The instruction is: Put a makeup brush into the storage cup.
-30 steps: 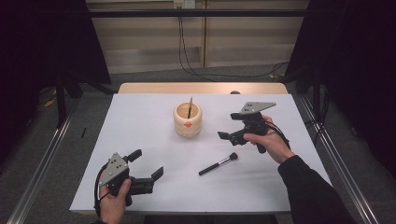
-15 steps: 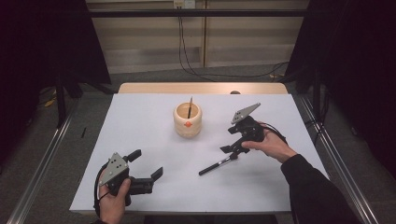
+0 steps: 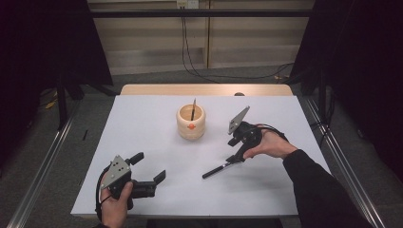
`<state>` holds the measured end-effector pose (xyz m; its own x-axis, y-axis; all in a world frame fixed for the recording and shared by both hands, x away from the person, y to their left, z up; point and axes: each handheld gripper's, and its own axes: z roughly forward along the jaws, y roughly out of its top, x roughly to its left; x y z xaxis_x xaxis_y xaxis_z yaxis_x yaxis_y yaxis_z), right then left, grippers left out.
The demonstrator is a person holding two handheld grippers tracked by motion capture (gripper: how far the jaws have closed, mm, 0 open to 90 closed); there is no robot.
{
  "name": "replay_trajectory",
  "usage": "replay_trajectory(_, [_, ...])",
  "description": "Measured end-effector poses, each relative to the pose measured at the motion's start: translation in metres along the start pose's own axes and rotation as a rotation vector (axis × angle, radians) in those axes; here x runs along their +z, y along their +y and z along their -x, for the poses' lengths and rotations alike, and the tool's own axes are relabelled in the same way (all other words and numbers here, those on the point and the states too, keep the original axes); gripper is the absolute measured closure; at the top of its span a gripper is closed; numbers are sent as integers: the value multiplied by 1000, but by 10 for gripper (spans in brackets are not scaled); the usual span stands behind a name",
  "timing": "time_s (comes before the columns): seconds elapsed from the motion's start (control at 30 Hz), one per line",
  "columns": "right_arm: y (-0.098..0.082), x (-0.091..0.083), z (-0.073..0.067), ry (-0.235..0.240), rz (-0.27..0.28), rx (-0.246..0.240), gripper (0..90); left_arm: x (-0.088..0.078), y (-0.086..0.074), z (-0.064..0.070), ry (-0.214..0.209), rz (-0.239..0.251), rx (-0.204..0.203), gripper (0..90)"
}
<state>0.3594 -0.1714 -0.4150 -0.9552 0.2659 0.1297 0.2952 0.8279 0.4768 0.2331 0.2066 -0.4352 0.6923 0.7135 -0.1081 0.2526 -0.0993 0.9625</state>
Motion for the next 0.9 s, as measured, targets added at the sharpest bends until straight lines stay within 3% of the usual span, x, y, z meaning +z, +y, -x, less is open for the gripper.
replay_trajectory(0.17, [1, 9, -1, 52, -98, -22, 421, 0, 0, 0, -7, -3, -1, 14])
replay_trajectory(0.27, [2, 14, 0, 56, -134, -48, 491, 0, 0, -1, -7, -8, 2, 13])
replay_trajectory(0.43, [3, 21, 3, 79, -162, -70, 549, 0, -1, 0, -19, -8, 2, 13])
replay_trajectory(0.57, [5, 25, 2, 92, -185, -68, 569, 0, -1, 0, -5, -6, -4, 13])
replay_trajectory(0.7, [5, 32, 3, 85, -200, -104, 578, 0, -1, 0, 1, -15, 3, 14])
replay_trajectory(0.9, [5, 37, 2, 84, -221, -109, 599, 0, -1, -1, -1, -7, -4, 13])
